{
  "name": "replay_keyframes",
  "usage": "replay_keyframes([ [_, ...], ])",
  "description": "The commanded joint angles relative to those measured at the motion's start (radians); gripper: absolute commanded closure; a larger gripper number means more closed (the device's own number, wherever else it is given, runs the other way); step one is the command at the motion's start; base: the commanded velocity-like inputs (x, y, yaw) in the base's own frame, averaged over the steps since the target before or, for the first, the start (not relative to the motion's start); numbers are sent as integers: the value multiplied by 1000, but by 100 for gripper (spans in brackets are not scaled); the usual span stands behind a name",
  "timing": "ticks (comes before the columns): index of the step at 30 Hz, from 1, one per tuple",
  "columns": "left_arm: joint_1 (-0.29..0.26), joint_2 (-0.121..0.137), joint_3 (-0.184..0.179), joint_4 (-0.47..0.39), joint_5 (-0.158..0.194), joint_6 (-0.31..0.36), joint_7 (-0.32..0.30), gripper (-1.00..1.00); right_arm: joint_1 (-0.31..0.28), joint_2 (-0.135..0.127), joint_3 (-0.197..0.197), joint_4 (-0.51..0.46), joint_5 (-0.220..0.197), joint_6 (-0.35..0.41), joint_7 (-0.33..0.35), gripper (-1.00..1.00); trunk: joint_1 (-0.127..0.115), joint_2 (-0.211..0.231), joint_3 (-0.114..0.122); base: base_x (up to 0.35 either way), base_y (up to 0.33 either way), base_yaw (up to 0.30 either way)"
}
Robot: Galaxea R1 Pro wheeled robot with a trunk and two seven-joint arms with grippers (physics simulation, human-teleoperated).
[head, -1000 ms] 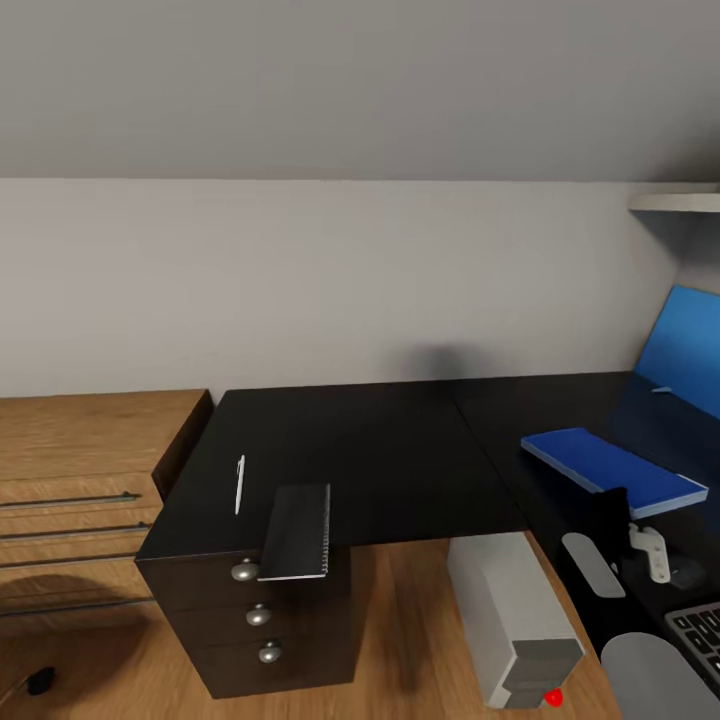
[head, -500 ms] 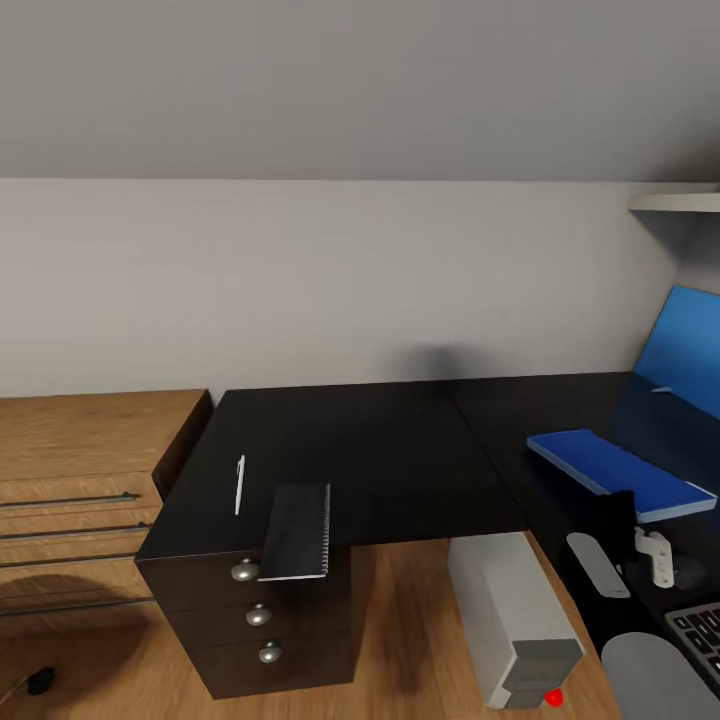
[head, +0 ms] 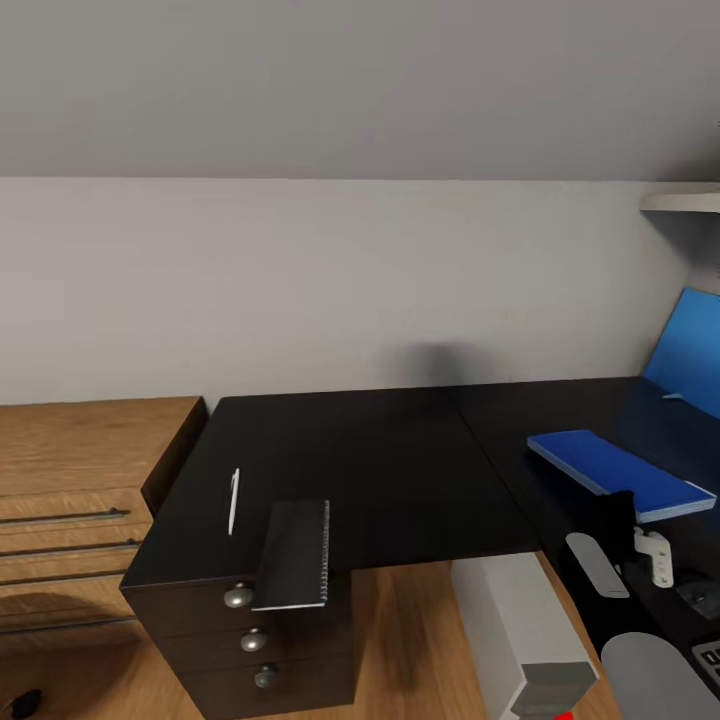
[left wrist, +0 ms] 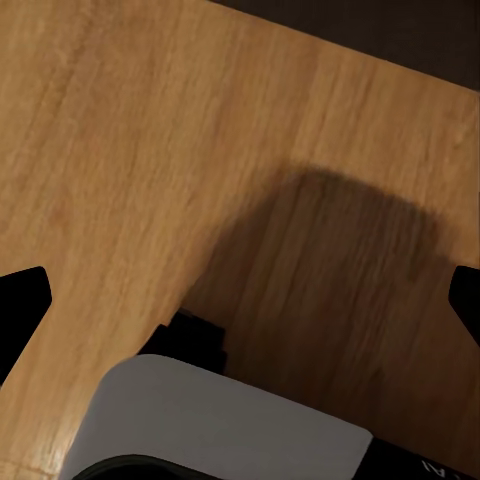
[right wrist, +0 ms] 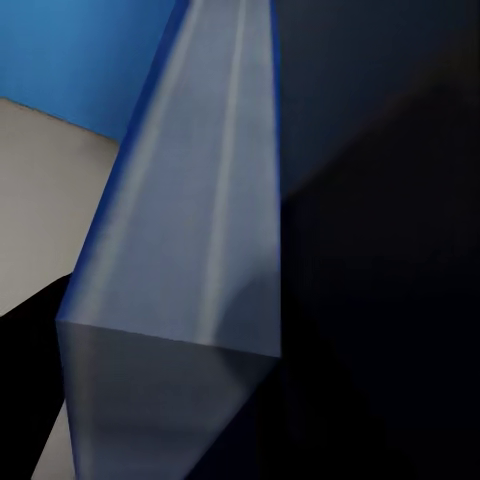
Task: In the bedroom, organize the workspace by keeping the computer under the desk, ensuring the monitor is on the desk, placing the keyboard on the desk next to the monitor, placing the mouse on the desk next to the keyboard, moving the folder from the swivel chair onto the desk next to the mouse, stacking the notebook on top of the folder with the pen on top of the notebook, and positioning the swivel chair next to the desk.
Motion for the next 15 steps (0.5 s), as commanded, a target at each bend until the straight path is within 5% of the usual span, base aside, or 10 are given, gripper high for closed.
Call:
replay_keyframes([
  [1, 0, 0, -9, 0, 6, -3, 7, -100, 0, 0, -1, 7, -46, -9, -6, 100, 0, 0, -1, 13, 2, -127],
  [15, 0, -1, -8, 0, 6, -3, 8, -100, 0, 8, 1, -1, -47, -7, -7, 100, 0, 0, -1, 1, 0, -61],
])
